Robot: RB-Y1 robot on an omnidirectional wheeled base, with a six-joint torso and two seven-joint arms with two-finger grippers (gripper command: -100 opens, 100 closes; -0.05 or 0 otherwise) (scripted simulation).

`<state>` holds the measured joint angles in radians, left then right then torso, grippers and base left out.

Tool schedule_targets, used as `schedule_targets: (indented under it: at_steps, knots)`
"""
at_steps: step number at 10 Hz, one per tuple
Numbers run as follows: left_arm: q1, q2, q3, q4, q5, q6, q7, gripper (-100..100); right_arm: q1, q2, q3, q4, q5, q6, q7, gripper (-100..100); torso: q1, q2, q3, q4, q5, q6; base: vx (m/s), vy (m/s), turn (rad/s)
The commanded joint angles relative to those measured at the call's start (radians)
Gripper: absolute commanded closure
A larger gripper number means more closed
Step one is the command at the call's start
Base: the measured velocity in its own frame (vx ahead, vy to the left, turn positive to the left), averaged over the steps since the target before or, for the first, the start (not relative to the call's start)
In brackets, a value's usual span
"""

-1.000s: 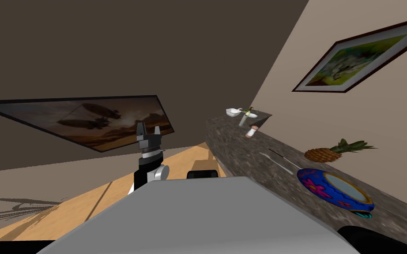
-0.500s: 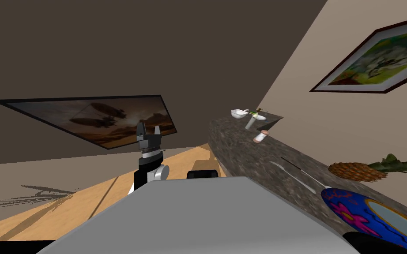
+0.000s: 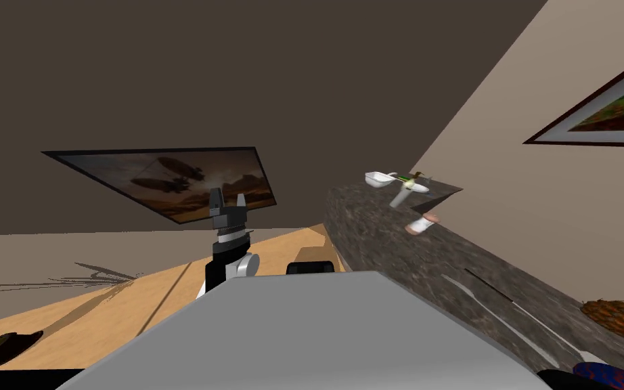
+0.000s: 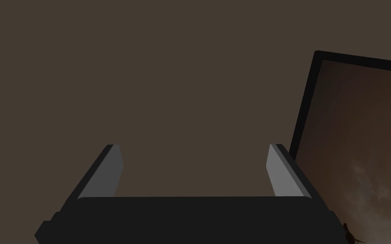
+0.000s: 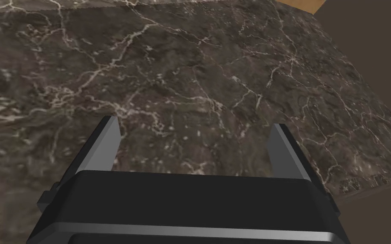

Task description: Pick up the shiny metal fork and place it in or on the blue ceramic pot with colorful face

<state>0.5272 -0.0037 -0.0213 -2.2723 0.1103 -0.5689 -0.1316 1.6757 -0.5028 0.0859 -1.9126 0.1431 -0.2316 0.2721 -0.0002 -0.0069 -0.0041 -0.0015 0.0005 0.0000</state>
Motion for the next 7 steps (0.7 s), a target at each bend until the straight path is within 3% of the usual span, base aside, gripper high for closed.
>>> schedule_targets:
  at_steps: [1,2,5,7]
  knots:
    - [0.000,0.000,0.000,0.000,0.000,0.000,0.000,0,0.050,-0.032,-0.021,0.027,0.020,0.012,0.037,-100,0.000,0.000,0.000,0.000,0.000,0.000,0.180,-0.053,0.279]
    - [0.000,0.000,0.000,0.000,0.000,0.000,0.000,0,0.058,-0.032,-0.021,0.027,0.020,0.012,0.037,-100,-0.002,-0.002,-0.001,0.000,-0.001,0.000,0.118,-0.061,0.116]
    - [0.000,0.000,0.000,0.000,0.000,0.000,0.000,0,0.135,-0.084,-0.065,0.083,0.064,0.018,0.111,-100,-0.003,0.001,0.001,0.000,-0.001,0.000,0.142,-0.072,0.211]
    - [0.000,0.000,0.000,0.000,0.000,0.000,0.000,0,0.168,-0.117,-0.096,0.115,0.092,0.017,0.155,-100,-0.007,-0.004,-0.002,-0.001,-0.002,0.000,0.179,-0.147,0.193]
